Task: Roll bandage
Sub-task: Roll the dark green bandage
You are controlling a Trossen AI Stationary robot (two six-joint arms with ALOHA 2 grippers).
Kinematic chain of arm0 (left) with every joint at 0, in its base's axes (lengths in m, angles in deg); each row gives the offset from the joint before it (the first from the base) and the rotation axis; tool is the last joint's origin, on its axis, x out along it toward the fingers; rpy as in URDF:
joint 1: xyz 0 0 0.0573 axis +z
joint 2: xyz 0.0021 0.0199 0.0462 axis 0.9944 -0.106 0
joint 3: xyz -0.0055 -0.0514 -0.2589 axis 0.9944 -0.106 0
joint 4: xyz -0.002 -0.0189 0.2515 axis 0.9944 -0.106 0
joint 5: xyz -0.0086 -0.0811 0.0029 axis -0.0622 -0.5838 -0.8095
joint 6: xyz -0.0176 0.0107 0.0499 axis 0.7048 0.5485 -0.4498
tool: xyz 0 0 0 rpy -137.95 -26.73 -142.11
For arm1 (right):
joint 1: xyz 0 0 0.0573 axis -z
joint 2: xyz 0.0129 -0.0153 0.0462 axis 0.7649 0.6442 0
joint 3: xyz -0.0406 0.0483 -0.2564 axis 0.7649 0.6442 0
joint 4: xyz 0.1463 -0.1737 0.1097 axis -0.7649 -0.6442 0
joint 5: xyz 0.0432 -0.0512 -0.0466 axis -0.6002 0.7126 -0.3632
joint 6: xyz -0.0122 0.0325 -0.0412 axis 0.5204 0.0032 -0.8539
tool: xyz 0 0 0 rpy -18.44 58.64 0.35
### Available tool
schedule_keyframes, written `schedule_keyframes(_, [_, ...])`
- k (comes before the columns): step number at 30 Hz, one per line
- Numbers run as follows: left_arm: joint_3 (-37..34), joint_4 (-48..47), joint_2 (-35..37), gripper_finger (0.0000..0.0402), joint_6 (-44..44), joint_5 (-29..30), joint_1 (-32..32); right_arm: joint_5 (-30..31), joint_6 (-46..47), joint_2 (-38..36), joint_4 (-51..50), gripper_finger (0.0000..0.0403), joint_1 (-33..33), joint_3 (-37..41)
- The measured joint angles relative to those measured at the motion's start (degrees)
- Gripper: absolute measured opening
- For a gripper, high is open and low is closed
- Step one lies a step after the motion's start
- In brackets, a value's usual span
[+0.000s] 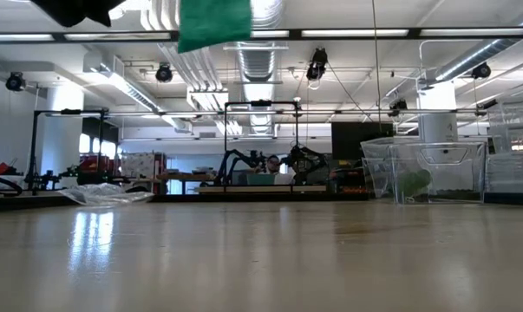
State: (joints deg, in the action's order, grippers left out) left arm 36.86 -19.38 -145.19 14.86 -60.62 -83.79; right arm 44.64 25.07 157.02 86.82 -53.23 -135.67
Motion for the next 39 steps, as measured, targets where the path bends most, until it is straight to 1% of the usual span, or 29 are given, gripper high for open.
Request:
schedule_keyframes(3, [-0.02,2.12,1.07,0.0158,-0.01,0.0,0.02,0.05,0.35,0.27,0.37,0.0003,0.0,0.38])
schedule_keyframes(6, [-0.02,5.19,1.85,0.0171,0.0,0.24,0.04,0.01,1.11,0.4,0.08,0.0003,0.0,0.74])
schedule_keyframes(8, [-0.02,7.23,2.14,0.0173,-0.04,2.16,0.04,0.0,2.27,0.63,0.29,0.0003,-0.02,0.77])
schedule_keyframes(12, [-0.02,9.0,2.65,0.0167,-2.43,8.64,0.15,-0.24,4.45,0.77,-0.07,0.0003,0.0,1.2])
schedule_keyframes(14, [0.0,9.52,2.79,0.0164,-2.7,10.82,0.74,-0.45,5.23,1.04,-0.23,0.0003,0.0,1.31])
schedule_keyframes(17, [2.06,9.88,2.56,0.0165,1.96,10.64,2.58,-1.23,9.22,1.79,-1.39,0.0003,0.12,1.42])
schedule_keyframes(19, [3.21,9.49,2.4,0.0173,4.16,10.65,3.73,-1.81,11.37,2.79,-1.32,0.0003,0.4,1.63])
schedule_keyframes(23, [4.38,6.76,2.02,0.0202,6.07,10.64,5.44,-1.79,12.1,4.51,-1.09,0.0003,0.42,1.93])
schedule_keyframes(30, [4.72,3.32,3.45,0.0278,10.52,10.59,9.9,-2.12,12.51,4.56,-2.37,0.0003,0.39,2.27])
schedule_keyframes(32, [4.82,3.52,4.39,0.0298,14.65,11.45,12.26,-3.83,12.84,4.56,-3.91,0.0003,0.38,2.3])
schedule_keyframes(34, [5.88,2.05,4.67,0.0317,21.03,12.42,15.06,-5.55,13.44,4.54,-4.85,0.0003,0.28,2.3])
schedule_keyframes(36, [7.08,-1.09,4.17,0.0334,26.82,12.44,17.55,-6.23,13.78,4.51,-5.33,0.0003,0.24,2.63])
schedule_keyframes(39, [8.68,-6.67,2.41,0.0351,32.41,12.33,20.32,-7.77,13.56,4.51,-5.51,0.0003,0.24,3.04])
